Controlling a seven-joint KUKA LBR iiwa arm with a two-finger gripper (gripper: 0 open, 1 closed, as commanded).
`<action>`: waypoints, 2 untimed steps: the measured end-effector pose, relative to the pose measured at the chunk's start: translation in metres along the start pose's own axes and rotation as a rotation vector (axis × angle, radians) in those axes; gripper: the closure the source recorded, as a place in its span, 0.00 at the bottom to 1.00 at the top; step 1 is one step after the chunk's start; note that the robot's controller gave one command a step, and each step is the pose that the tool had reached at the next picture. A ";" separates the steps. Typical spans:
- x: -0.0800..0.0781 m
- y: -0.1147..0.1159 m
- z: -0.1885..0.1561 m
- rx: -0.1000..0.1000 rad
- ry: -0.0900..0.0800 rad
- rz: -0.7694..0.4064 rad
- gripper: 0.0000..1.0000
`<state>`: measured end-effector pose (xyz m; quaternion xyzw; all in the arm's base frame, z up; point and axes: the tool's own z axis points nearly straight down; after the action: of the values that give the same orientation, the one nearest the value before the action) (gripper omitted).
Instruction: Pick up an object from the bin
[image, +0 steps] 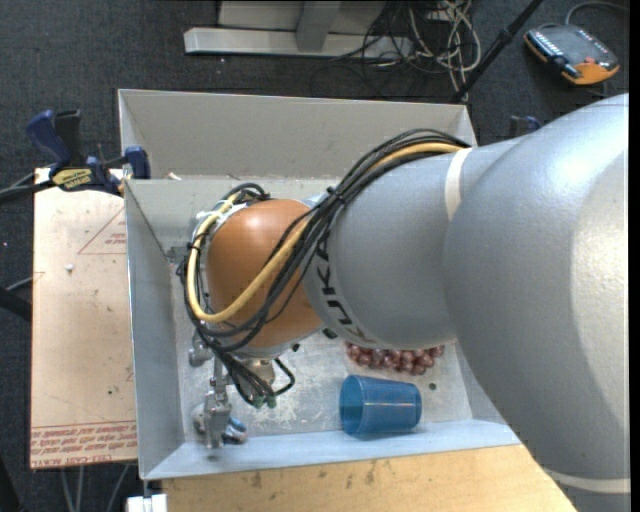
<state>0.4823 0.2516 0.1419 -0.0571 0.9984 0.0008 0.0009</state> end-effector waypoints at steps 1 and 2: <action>0.001 -0.005 0.057 -0.002 -0.005 0.178 0.00; -0.002 -0.006 0.069 -0.004 -0.002 0.433 1.00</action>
Offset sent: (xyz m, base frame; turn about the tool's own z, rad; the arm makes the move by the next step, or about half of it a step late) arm 0.0015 -0.0078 -0.0719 0.4347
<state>0.4850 0.2464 0.0724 0.1587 0.9873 0.0031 0.0014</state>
